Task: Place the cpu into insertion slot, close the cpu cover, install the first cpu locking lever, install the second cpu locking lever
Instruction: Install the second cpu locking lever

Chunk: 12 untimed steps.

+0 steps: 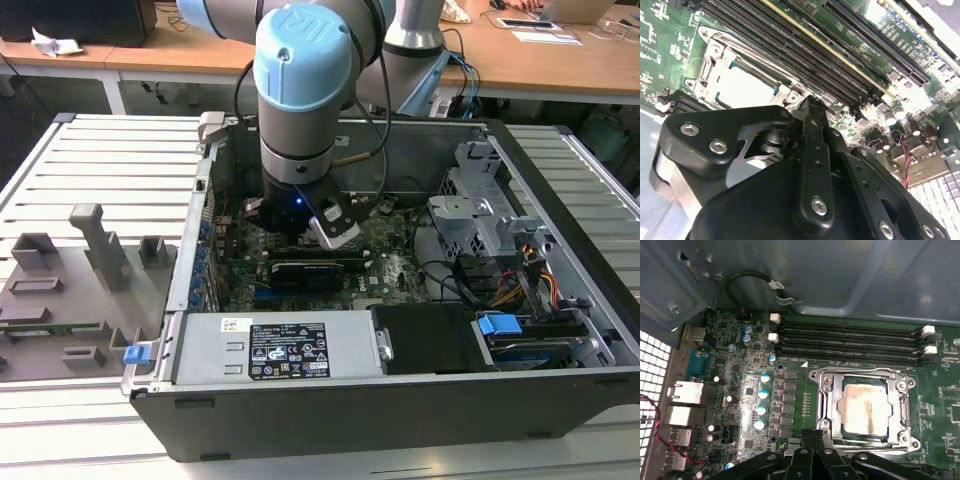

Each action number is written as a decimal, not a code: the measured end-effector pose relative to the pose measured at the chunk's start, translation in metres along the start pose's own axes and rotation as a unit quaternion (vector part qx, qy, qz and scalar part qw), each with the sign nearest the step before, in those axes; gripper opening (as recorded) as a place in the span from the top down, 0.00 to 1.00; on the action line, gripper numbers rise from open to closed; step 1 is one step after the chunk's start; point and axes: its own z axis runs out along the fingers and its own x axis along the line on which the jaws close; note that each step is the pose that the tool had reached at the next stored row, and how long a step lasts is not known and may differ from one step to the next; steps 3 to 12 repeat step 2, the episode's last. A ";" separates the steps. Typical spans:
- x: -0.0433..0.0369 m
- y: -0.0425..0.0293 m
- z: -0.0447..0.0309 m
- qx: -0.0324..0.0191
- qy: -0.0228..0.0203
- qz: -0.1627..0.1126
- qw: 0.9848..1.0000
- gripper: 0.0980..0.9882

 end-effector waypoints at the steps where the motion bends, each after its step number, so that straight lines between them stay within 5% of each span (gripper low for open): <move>1: 0.0000 0.0002 -0.0006 0.000 0.000 0.000 1.000 0.99; 12: -0.0001 0.0002 -0.0007 0.000 0.000 0.000 1.000 0.99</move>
